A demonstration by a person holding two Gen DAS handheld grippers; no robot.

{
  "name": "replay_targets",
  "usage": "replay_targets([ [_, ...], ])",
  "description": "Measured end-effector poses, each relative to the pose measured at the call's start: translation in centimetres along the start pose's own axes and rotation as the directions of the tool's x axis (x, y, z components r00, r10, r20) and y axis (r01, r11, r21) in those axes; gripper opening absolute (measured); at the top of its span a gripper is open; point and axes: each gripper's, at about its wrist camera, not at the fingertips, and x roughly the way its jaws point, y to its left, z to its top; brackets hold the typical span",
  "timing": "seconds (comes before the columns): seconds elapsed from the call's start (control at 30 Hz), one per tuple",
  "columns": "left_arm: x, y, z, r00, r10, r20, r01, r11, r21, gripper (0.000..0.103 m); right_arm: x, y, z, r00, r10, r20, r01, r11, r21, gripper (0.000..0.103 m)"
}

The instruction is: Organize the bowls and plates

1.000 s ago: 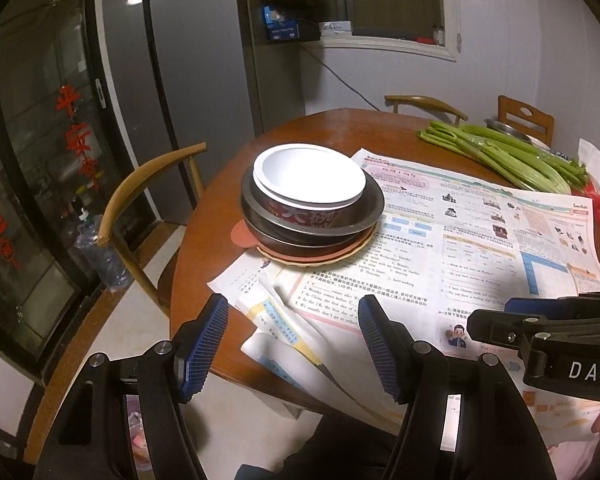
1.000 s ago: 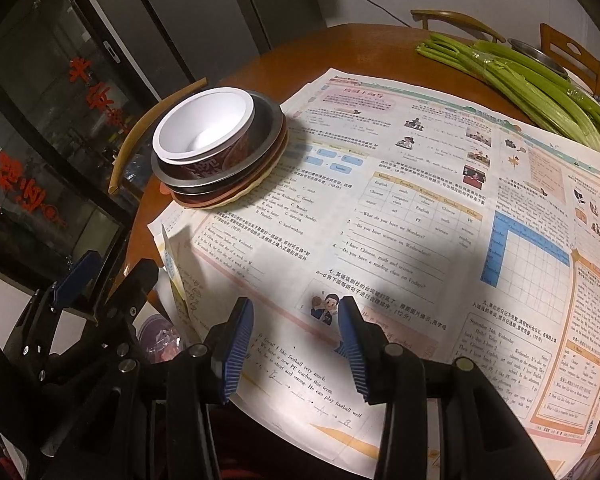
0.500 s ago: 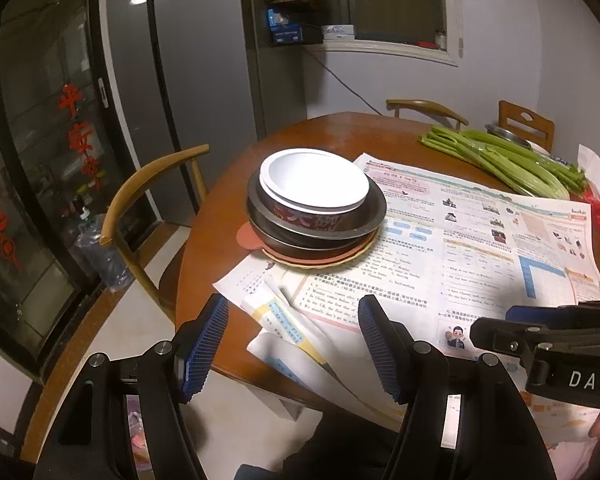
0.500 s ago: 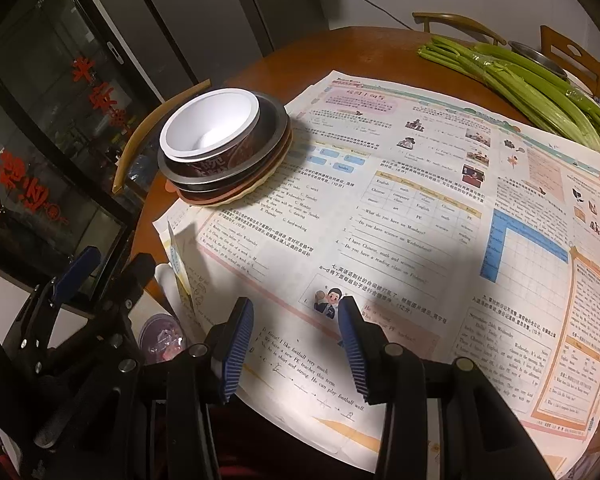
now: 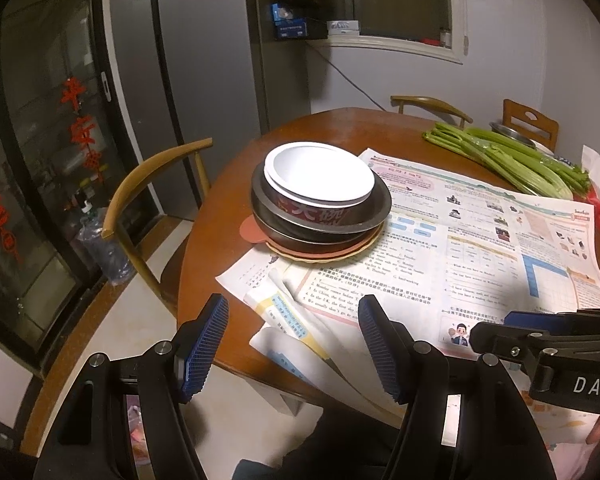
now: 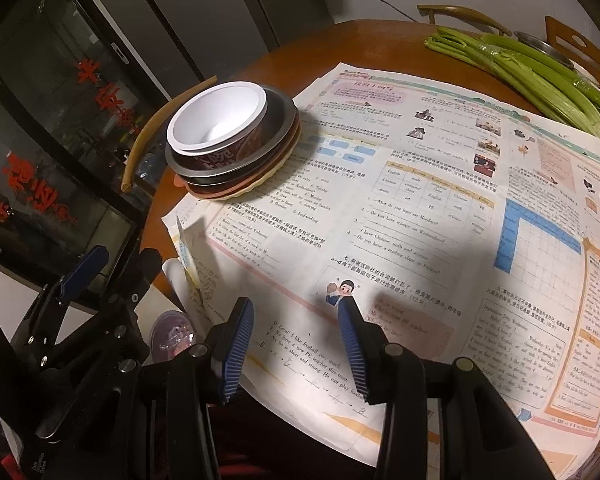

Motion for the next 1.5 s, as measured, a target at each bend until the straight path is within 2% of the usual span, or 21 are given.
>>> replay_targets([
  [0.6, -0.6, -0.1, 0.7, 1.0, 0.006, 0.018, -0.006, 1.0, -0.008, 0.069, -0.7, -0.2, 0.1, 1.0, 0.008, 0.021, -0.009, 1.0, 0.01, 0.044],
  [0.87, -1.7, -0.3, 1.4, 0.999, 0.006, 0.053, -0.006, 1.0, -0.005, 0.069, -2.1, 0.0, 0.5, 0.998, 0.015, 0.053, -0.014, 1.0, -0.001, 0.044],
  [1.1, -0.3, -0.6, 1.0, 0.999, -0.044, -0.002, 0.044, 0.999, 0.006, 0.069, -1.3, -0.5, 0.1, 1.0, 0.001, 0.017, -0.001, 1.0, 0.013, 0.044],
  [1.5, 1.1, 0.4, 1.2, 1.0, -0.006, -0.03, 0.005, 1.0, -0.028, 0.069, -0.5, 0.0, 0.7, 1.0, 0.009, 0.0, -0.009, 1.0, -0.005, 0.044],
])
